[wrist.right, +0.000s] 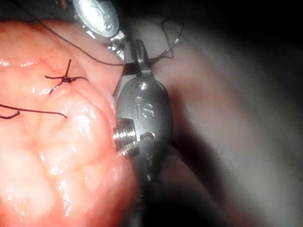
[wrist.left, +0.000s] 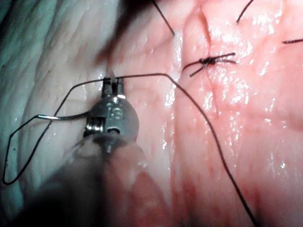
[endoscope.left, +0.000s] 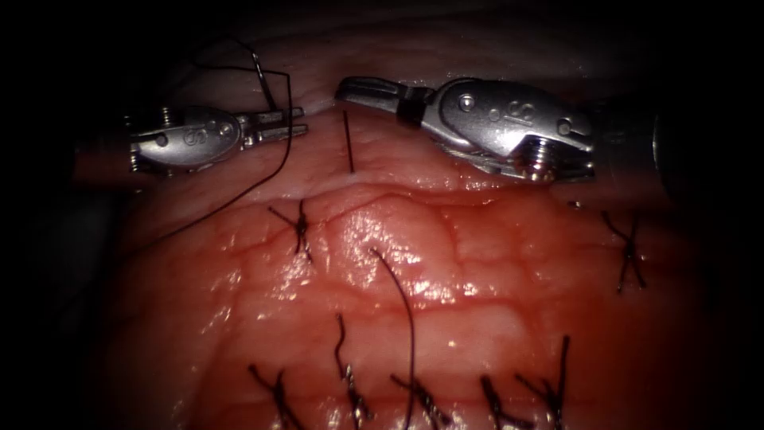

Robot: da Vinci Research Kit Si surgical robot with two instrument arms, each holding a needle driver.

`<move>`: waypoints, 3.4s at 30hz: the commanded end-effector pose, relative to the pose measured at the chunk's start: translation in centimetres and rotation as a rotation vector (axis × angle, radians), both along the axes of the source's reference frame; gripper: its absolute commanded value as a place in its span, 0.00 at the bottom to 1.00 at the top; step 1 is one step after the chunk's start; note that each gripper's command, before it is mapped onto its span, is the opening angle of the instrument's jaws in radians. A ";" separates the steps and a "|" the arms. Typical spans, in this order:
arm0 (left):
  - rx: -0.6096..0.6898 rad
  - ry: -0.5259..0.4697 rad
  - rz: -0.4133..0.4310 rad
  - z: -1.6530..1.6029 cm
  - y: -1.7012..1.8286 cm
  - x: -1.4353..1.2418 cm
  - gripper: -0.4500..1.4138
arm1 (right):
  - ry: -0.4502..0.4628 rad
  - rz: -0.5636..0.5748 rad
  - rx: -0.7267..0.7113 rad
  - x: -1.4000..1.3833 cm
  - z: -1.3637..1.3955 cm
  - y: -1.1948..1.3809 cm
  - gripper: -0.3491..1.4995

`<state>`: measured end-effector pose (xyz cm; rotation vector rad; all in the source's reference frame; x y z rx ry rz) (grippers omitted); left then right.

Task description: Wound Closure

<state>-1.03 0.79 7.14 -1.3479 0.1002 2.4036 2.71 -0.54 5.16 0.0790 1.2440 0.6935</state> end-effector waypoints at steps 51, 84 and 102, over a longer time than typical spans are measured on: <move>-0.330 -0.232 0.189 -3.11 -0.83 -0.35 0.27 | 0.062 0.079 -0.198 -1.08 -0.44 -0.29 0.80; -0.404 -0.323 0.422 -3.40 -1.26 -0.93 0.00 | 0.072 0.089 -0.199 -1.05 -0.41 -0.52 0.73; -0.398 -0.368 0.418 -2.74 -0.73 -1.04 0.00 | -0.062 -0.190 -0.248 -0.70 -0.99 -1.01 0.88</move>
